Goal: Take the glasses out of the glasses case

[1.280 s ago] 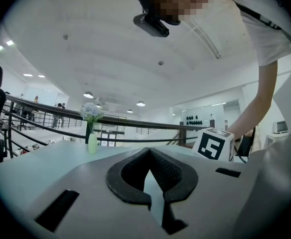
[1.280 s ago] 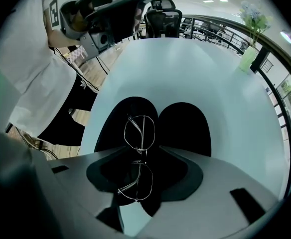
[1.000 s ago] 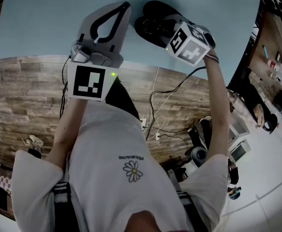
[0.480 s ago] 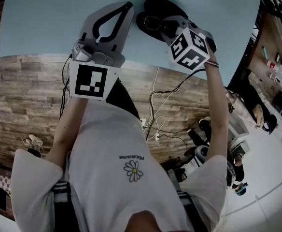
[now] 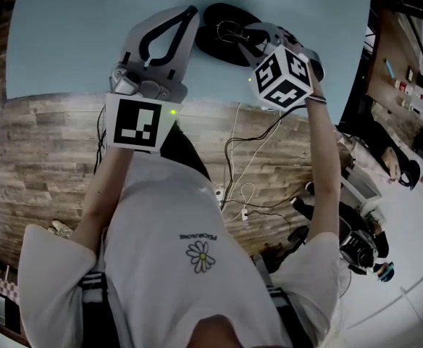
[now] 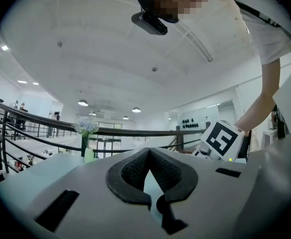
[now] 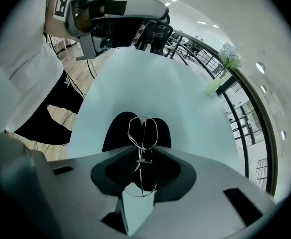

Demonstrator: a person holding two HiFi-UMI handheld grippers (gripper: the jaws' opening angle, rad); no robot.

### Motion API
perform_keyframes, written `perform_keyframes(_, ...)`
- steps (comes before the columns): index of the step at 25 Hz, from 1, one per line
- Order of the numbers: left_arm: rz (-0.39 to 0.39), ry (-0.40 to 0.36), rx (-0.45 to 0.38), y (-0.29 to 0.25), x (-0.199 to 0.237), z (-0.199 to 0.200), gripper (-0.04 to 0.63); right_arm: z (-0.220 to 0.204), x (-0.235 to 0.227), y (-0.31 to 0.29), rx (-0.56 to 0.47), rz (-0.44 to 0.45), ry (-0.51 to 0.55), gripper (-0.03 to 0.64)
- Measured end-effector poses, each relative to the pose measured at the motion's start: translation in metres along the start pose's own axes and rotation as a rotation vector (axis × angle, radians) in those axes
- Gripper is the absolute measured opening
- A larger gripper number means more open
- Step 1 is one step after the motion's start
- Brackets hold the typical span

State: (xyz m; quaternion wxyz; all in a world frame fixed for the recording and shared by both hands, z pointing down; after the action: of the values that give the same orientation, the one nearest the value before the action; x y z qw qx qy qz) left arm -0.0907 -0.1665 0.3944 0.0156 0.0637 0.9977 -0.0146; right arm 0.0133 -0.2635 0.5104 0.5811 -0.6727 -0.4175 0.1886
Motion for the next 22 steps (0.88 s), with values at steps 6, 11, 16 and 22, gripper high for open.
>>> perform_keyframes(6,-0.013,-0.05,-0.038,0.01,-0.005,0.025,0.017,0.002,-0.005,0.036,-0.006,-0.093,-0.023,0.095)
perform_keyframes(11,0.01,-0.07,-0.111,0.02,0.004,0.051,0.017,0.006,-0.007,0.07,-0.016,-0.197,-0.046,0.095)
perform_keyframes(16,0.018,-0.061,-0.223,0.017,0.003,0.088,0.017,0.004,-0.02,0.111,-0.028,-0.322,-0.071,0.095)
perform_keyframes(22,-0.023,-0.082,-0.319,0.02,-0.012,0.124,0.017,0.002,-0.027,0.179,-0.097,-0.538,-0.141,0.095)
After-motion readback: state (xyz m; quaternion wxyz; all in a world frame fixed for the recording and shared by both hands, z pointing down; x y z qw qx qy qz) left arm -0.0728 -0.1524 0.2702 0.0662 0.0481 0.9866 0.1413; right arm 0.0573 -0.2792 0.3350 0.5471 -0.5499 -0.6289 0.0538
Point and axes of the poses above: the fingertips, and each gripper's own axes: y backward along the fingers, x to its left, z out of its top, the point moved 3 cm from there along y, backward along the fingers, and after that the axes turned 3 degrees about z, right-handed, at the moved point
